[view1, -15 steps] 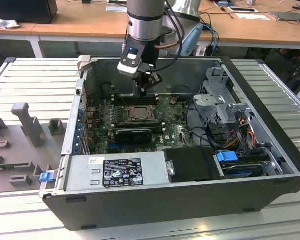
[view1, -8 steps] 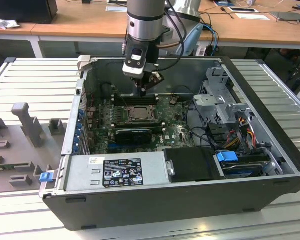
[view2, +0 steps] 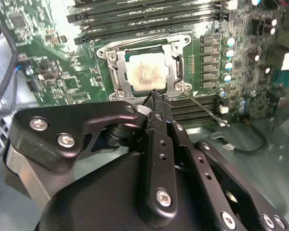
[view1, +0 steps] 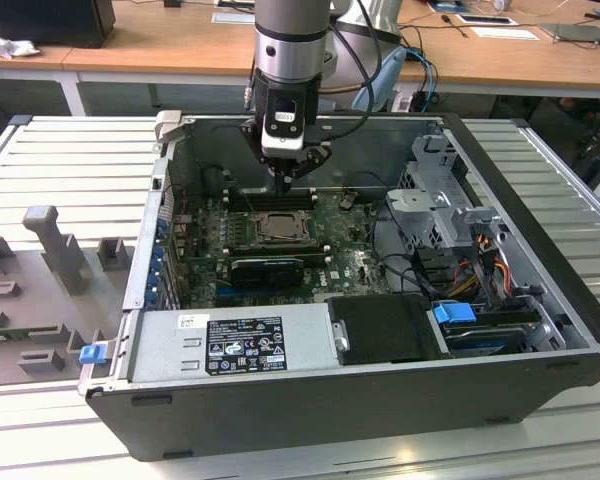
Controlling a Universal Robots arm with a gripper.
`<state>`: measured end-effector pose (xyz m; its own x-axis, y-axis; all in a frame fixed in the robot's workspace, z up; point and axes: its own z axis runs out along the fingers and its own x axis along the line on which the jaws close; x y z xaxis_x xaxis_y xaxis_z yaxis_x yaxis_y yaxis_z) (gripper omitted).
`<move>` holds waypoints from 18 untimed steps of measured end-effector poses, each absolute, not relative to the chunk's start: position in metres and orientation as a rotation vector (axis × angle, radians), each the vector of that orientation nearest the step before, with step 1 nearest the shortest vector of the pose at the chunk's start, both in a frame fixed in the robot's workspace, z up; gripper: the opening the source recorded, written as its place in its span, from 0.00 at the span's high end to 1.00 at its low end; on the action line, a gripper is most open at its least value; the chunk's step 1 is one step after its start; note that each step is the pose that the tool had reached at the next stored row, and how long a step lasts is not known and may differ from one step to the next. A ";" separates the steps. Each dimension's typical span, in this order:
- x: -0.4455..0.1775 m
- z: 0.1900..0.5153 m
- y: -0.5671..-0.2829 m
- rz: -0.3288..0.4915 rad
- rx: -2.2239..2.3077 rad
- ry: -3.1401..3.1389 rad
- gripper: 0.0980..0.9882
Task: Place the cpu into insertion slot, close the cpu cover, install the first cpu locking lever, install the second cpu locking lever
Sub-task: 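Install the first cpu locking lever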
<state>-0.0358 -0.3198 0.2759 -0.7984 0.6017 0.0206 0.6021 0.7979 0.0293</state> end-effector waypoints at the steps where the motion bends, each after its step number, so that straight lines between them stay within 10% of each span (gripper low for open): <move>1: -0.036 0.276 -0.320 -0.054 -0.964 -2.978 0.99; 18: -0.036 0.276 -0.320 -0.050 -0.471 -3.089 0.99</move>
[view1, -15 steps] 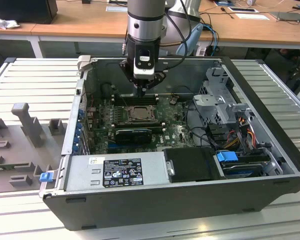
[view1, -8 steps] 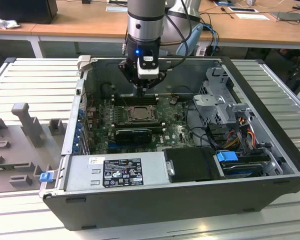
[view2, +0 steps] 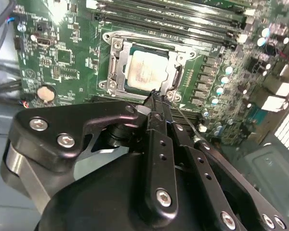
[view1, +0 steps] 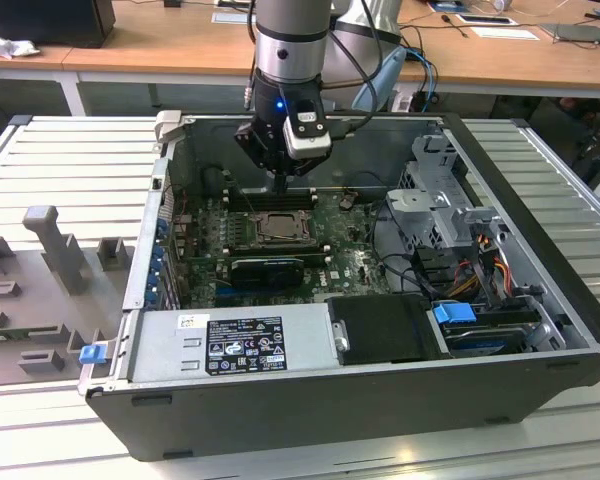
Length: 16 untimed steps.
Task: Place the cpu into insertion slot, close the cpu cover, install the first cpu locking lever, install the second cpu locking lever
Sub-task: 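Install the first cpu locking lever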
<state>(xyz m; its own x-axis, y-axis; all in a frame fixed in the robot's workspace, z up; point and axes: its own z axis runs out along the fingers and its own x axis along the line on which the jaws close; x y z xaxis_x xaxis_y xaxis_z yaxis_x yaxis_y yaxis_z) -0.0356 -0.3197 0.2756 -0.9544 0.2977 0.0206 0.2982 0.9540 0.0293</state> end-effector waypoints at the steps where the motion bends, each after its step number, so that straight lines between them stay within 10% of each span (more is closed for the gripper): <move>1: -0.036 0.276 -0.320 -0.050 -0.446 -3.093 0.99; 16: -0.043 0.273 -0.320 -0.046 -0.022 -3.123 0.99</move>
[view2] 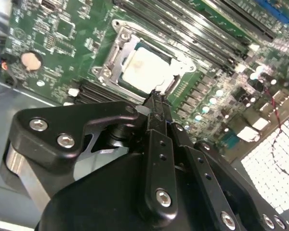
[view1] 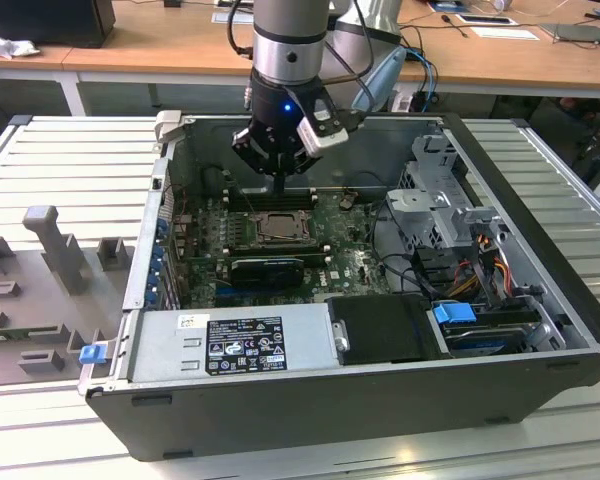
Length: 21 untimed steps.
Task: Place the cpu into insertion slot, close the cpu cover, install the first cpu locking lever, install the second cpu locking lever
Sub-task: 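Install the first cpu locking lever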
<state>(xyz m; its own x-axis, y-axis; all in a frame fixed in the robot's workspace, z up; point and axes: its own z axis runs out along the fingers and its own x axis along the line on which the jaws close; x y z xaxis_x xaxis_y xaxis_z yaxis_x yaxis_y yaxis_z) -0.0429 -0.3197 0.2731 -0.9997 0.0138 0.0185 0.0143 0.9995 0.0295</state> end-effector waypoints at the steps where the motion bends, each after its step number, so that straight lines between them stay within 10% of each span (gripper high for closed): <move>1: -0.047 0.273 -0.320 -0.047 -0.022 -3.124 0.99; 21: -0.111 0.261 -0.297 -0.048 -0.022 -3.125 0.99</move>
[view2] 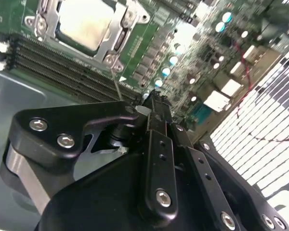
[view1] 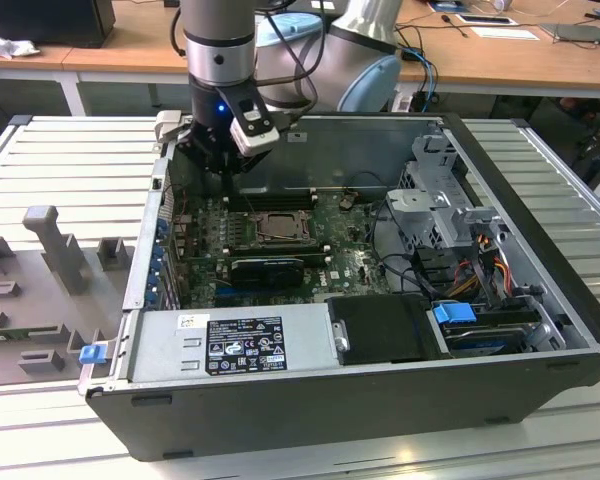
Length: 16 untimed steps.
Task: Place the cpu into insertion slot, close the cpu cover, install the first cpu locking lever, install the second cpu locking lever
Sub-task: 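Install the first cpu locking lever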
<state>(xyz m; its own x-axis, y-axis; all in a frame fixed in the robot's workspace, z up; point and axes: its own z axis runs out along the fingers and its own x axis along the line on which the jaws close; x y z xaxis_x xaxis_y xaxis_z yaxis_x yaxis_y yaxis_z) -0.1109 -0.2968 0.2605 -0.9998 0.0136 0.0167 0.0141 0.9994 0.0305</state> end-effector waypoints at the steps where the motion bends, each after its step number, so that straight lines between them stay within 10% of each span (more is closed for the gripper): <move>1: -0.111 0.260 -0.295 -0.048 -0.022 -3.125 0.99; 16: -0.104 0.260 -0.286 -0.048 -0.022 -3.125 0.99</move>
<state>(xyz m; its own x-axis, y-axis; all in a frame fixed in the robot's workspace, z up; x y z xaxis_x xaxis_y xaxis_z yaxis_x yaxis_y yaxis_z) -0.1037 -0.2863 0.2596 -0.9998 0.0137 0.0167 0.0142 0.9994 0.0303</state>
